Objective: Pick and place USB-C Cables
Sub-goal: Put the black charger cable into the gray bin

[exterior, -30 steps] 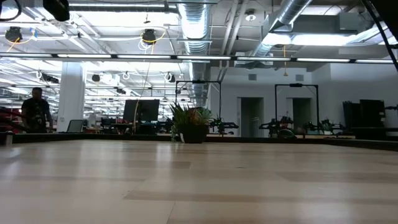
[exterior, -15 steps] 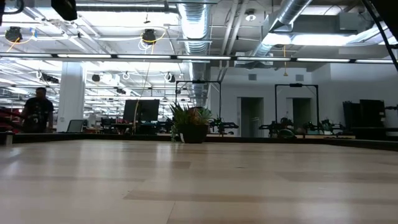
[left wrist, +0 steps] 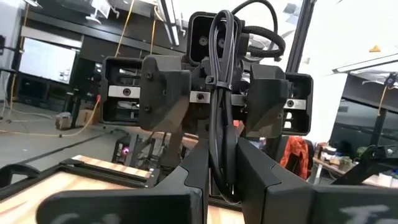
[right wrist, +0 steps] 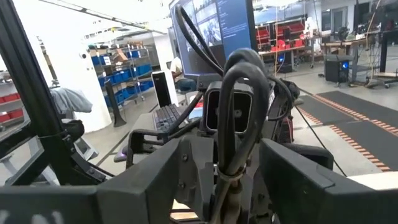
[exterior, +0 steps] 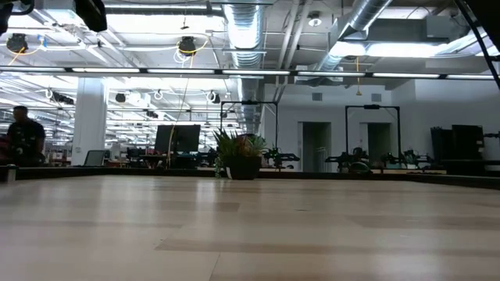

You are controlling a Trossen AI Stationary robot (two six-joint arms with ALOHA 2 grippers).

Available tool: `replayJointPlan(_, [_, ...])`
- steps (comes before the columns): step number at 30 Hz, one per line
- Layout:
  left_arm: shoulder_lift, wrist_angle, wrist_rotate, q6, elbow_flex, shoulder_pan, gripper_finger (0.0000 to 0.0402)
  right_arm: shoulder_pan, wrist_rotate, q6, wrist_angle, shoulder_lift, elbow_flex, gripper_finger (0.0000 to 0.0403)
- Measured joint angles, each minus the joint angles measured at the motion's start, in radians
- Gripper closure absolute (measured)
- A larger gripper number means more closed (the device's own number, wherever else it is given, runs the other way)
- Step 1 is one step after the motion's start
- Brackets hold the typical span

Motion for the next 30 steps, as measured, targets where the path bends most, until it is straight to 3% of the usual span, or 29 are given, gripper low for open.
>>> replayJointPlan(6, [0.000, 0.000, 0.005, 0.000, 0.000, 0.002, 0.0371, 0.000, 0.008, 0.000, -0.005, 0.000, 0.000, 0.0228])
replayJointPlan(12, [0.000, -0.003, 0.005, 0.000, 0.000, 0.002, 0.0371, 0.003, 0.031, -0.004, -0.004, 0.000, 0.000, 0.0377])
replayJointPlan(18, [0.000, -0.012, -0.037, -0.024, 0.000, 0.002, 0.0352, 0.009, 0.061, -0.013, -0.010, 0.000, 0.000, 0.0381])
replayJointPlan(30, [-0.015, -0.107, -0.121, -0.133, 0.001, 0.002, 0.0186, -0.012, 0.139, -0.187, -0.270, -0.191, 0.000, 0.0382])
